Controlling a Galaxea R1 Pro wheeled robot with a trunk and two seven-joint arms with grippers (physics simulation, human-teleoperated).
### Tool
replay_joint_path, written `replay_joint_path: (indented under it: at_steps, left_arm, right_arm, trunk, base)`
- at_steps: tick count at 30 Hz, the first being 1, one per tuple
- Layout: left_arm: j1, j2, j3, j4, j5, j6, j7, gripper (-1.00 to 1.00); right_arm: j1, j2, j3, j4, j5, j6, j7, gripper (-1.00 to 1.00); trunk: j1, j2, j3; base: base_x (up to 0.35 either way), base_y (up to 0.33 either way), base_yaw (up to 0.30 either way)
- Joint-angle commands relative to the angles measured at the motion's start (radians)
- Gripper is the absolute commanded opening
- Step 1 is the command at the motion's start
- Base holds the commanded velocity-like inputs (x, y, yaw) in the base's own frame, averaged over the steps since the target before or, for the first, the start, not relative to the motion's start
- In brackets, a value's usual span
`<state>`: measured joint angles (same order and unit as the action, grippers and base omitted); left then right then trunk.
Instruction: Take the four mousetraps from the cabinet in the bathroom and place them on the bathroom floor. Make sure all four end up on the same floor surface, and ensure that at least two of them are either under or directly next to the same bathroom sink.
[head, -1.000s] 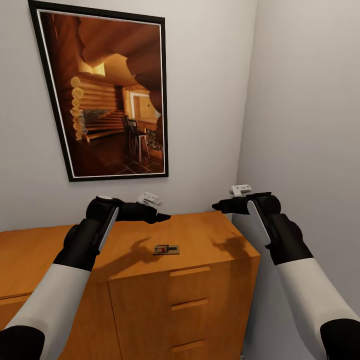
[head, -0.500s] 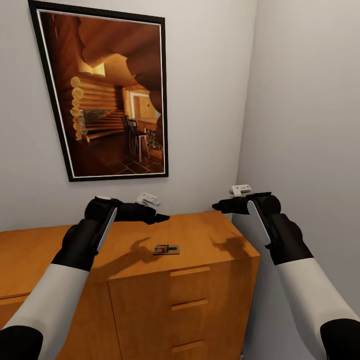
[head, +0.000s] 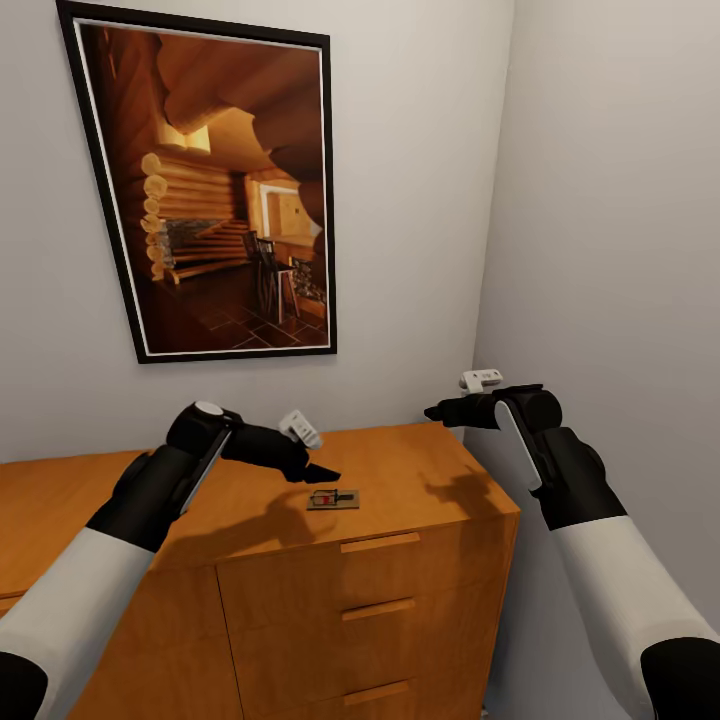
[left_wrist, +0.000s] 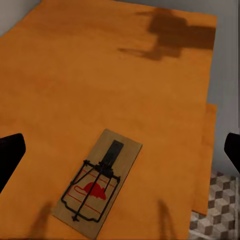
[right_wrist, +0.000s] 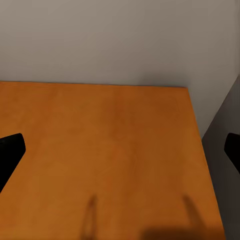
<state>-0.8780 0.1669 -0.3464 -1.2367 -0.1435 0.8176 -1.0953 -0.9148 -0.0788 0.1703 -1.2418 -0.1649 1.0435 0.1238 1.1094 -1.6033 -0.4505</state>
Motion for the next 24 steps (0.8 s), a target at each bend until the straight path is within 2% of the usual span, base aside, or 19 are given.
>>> replay_joint_path:
  at_steps: [1, 9, 18, 24]
  left_arm:
    - [-0.001, 0.0, 0.0, -0.001, -0.008, 0.006, -0.008, 1.0]
    - [-0.001, 0.011, -0.01, 0.005, -0.019, -0.005, -0.026, 1.0]
    - [-0.001, 0.012, -0.012, 0.005, -0.09, -0.007, -0.037, 1.0]
    - [-0.001, 0.012, -0.012, 0.005, -0.109, -0.008, -0.059, 1.0]
  right_arm:
    - [-0.001, -0.001, 0.002, -0.001, -0.004, 0.004, -0.001, 1.0]
    - [-0.001, -0.001, 0.003, -0.001, -0.003, 0.004, -0.001, 1.0]
    - [-0.001, -0.004, 0.004, -0.001, -0.003, 0.004, -0.001, 1.0]
    - [-0.001, -0.006, 0.005, -0.001, -0.003, 0.004, 0.0, 1.0]
  trunk:
    - [0.0, -0.001, -0.001]
    - [0.0, -0.001, -0.001]
    - [0.0, -0.001, -0.001]
    - [0.0, -0.001, -0.001]
  base:
    - [0.0, 0.0, 0.0]
    - [0.0, 0.0, 0.0]
    - [0.0, 0.0, 0.0]
    - [0.0, 0.0, 0.0]
